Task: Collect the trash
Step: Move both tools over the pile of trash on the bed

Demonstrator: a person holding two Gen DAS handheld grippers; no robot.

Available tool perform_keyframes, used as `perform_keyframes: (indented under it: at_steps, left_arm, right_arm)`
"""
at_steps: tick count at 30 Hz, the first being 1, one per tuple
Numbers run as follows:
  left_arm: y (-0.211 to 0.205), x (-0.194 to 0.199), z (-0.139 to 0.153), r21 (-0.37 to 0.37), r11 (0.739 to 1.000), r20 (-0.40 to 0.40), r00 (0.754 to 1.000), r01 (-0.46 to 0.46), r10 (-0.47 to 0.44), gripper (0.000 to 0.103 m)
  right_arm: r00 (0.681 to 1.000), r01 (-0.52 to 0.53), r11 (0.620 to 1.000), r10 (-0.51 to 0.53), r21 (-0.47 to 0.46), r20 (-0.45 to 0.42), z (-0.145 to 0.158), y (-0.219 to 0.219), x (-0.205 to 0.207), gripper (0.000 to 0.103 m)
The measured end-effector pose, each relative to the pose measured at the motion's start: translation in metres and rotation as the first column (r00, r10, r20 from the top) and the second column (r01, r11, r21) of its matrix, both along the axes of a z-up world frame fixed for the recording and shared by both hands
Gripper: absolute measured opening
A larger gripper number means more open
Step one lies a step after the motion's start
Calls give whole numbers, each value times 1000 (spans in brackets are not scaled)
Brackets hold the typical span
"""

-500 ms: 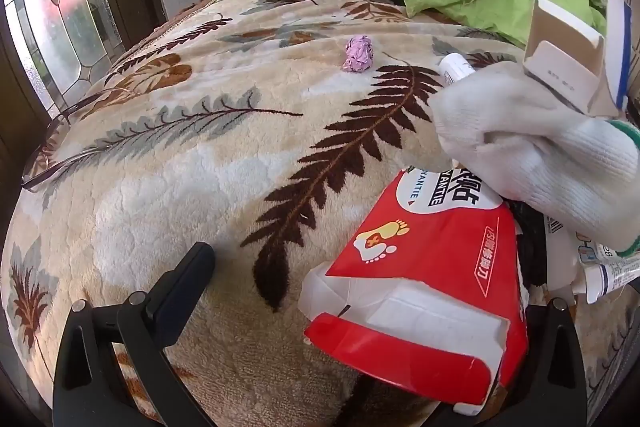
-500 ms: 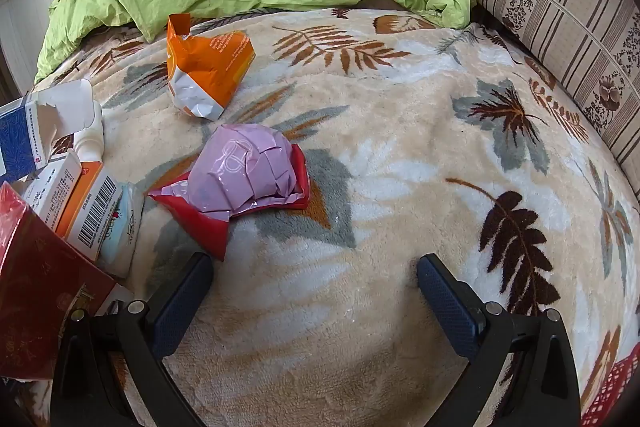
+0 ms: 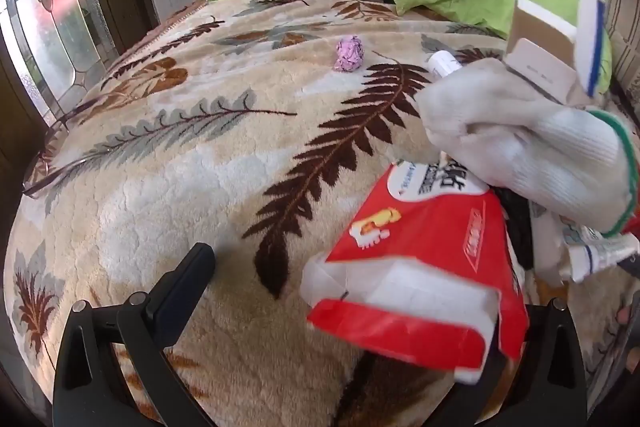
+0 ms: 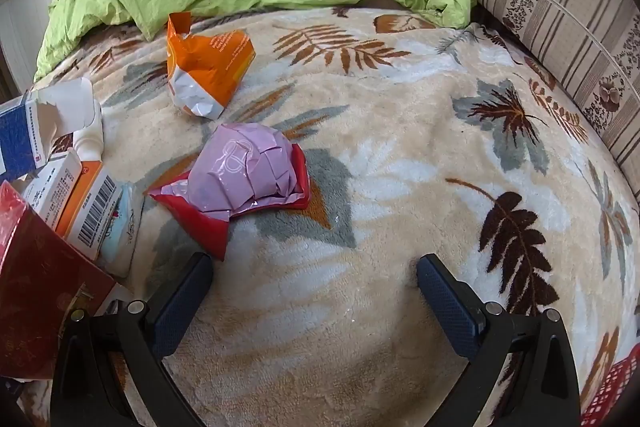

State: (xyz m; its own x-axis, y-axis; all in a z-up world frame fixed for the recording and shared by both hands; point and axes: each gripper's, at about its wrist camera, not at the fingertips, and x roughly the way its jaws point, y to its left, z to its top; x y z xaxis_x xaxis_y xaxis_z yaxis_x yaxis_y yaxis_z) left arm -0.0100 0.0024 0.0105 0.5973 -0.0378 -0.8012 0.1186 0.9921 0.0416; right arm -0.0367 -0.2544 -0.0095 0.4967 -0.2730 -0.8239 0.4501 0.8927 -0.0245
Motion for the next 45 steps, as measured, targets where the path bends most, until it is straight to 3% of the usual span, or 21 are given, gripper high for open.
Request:
perform_keyframes:
  at_steps: [4, 10, 18, 23, 28, 31, 45]
  left_arm:
    - [4, -22, 13, -40, 998, -3, 999, 52, -52, 103]
    - [8, -59, 51, -99, 990, 64, 993, 102, -96, 103]
    - [10, -135, 99, -108, 979, 227, 963, 171, -144, 103]
    - [16, -178, 113, -101, 976, 279, 947, 194, -159, 103]
    - [25, -194, 126, -84, 985, 340, 934, 150, -114, 103]
    - [31, -195, 127, -85, 986, 339, 935, 144, -108, 103]
    - [27, -203, 126, -75, 980, 327, 933, 187, -153, 103]
  right_arm:
    - [990, -111, 989, 119, 101, -81, 12, -10, -3, 102]
    - [991, -135, 978, 136, 159, 2, 43, -15, -69, 102]
    - [953, -238, 967, 215, 90, 212, 105, 15, -165, 102]
    - [912, -262, 965, 255, -23, 320, 138, 41, -208, 102]
    - [876, -307, 949, 313, -78, 366, 153, 65, -232, 102]
    - [869, -307, 948, 315, -84, 383, 157, 68, -237, 102]
    - [861, -321, 942, 332, -95, 385, 159, 76, -251, 102]
